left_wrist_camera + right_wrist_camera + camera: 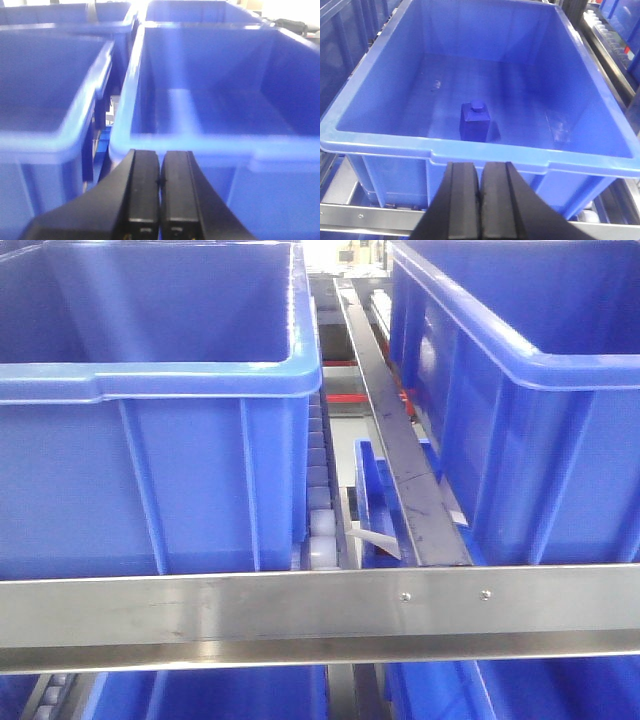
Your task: Pick and sort blue part to right shelf
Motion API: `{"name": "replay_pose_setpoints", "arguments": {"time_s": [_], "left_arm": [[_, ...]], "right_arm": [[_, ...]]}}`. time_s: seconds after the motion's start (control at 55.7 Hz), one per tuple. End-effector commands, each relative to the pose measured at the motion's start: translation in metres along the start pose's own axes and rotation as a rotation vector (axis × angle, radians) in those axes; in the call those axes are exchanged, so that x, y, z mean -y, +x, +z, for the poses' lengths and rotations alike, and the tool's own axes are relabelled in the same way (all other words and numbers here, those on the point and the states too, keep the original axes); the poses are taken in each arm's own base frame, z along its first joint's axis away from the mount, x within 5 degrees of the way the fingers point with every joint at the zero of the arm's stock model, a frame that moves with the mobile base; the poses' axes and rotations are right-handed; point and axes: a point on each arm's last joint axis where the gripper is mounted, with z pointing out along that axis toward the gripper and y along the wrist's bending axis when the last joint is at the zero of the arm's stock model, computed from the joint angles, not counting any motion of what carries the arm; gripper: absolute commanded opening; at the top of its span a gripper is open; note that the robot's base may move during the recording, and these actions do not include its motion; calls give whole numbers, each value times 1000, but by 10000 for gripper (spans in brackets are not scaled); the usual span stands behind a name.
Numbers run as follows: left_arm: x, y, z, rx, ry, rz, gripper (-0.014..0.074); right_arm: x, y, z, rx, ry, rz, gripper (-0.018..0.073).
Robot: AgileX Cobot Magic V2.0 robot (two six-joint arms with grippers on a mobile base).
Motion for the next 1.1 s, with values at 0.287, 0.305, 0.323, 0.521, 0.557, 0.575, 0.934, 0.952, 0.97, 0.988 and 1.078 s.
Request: {"name": "replay_pose_setpoints", "arguments": {"time_s": [0.287,0.305,0.323,0.521,0.557,0.575,0.934,0.952,0.97,0.988,1.078], "left_arm": [[0,9,1,147,11,-60,124],[0,9,1,151,11,-60,124],[0,9,1,153,11,-60,124],[0,9,1,154,11,-60,124],[0,9,1,154,11,-60,124],[0,9,1,154,11,-60,124],[0,9,1,154,11,-60,124],[0,9,1,154,11,-60,124],[0,9,1,154,11,-60,124],[0,9,1,154,11,-60,124],[0,9,1,154,11,-60,124]], "right_arm": [[1,-15,-2,97,10,-5,36],[1,-15,-2,97,10,-5,36],[1,-15,-2,97,10,-5,36],[1,-15,-2,97,10,-5,36],[1,-15,-2,97,10,-5,36],[1,-15,-2,97,10,-5,36],[1,-15,-2,97,10,-5,36],[1,-15,-2,97,10,-5,36],[1,-15,-2,97,10,-5,36],[1,-15,-2,97,10,-5,36],[1,-14,-1,103,13,-2,36]]}}
